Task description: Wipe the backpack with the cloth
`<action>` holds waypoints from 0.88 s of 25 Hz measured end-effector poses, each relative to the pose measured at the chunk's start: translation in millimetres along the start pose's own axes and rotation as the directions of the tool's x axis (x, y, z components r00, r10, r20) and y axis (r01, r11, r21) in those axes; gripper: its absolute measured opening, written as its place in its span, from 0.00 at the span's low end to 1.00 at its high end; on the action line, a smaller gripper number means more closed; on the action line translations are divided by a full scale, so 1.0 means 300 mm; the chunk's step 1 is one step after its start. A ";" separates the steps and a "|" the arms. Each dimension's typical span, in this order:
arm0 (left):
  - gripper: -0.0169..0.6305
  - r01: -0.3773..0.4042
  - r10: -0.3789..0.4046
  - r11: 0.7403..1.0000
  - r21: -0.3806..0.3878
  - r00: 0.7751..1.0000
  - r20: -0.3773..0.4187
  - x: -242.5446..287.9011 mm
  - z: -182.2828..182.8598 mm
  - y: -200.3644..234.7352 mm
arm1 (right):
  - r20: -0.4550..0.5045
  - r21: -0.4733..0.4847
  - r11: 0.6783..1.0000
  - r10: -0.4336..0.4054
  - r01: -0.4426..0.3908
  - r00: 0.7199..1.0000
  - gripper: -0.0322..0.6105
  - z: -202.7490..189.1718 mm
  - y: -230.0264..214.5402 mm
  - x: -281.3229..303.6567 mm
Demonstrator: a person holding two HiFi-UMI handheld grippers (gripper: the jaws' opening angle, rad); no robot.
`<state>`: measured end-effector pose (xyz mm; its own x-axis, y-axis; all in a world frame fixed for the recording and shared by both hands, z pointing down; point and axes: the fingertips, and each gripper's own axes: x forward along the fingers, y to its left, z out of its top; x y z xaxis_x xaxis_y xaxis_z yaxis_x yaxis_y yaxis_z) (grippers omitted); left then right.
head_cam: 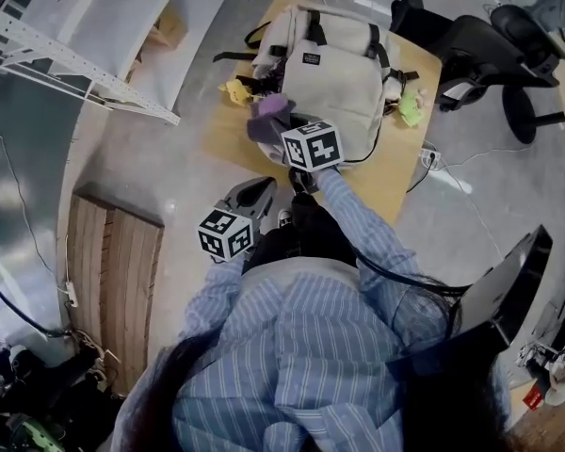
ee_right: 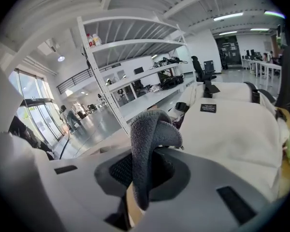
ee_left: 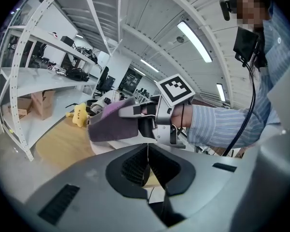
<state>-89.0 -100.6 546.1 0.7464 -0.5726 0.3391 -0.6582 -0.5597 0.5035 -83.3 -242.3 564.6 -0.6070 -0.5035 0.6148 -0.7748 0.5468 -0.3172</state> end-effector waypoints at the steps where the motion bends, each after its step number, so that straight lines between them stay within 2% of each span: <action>1: 0.04 -0.003 0.003 1.000 -0.001 1.000 0.003 -0.007 0.000 0.002 | 0.006 0.019 1.000 -0.008 0.008 1.000 0.11 -0.008 -0.020 -0.019; 5: 0.04 -0.003 0.003 1.000 0.000 1.000 0.014 -0.022 0.008 0.006 | 0.038 0.101 0.993 -0.064 0.060 0.997 0.11 -0.046 -0.138 -0.144; 9: 0.04 0.018 -0.018 1.000 0.009 1.000 0.003 -0.018 -0.001 -0.011 | 0.074 0.200 0.968 -0.172 0.154 0.982 0.11 -0.112 -0.298 -0.327; 12: 0.04 0.037 -0.036 0.999 0.016 0.999 -0.011 -0.010 -0.014 -0.029 | 0.092 0.271 0.935 -0.263 0.230 0.960 0.11 -0.176 -0.412 -0.471; 16: 0.04 0.066 -0.065 0.997 0.025 0.997 -0.028 -0.001 -0.032 -0.059 | 0.093 0.355 0.874 -0.386 0.331 0.918 0.11 -0.260 -0.521 -0.649; 19: 0.04 0.086 -0.084 0.996 0.032 0.996 -0.037 0.007 -0.048 -0.083 | 0.088 0.395 0.841 -0.436 0.370 0.896 0.11 -0.317 -0.570 -0.729; 22: 0.04 0.099 -0.097 0.994 0.039 0.994 -0.043 0.008 -0.063 -0.108 | 0.082 0.413 0.821 -0.465 0.394 0.882 0.11 -0.357 -0.590 -0.780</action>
<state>-63.8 -72.4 545.7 0.8105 -0.4889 0.3227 -0.5844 -0.6368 0.5030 214.6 -149.7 554.1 -0.1895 -0.7531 0.6300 -0.9484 -0.0258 -0.3162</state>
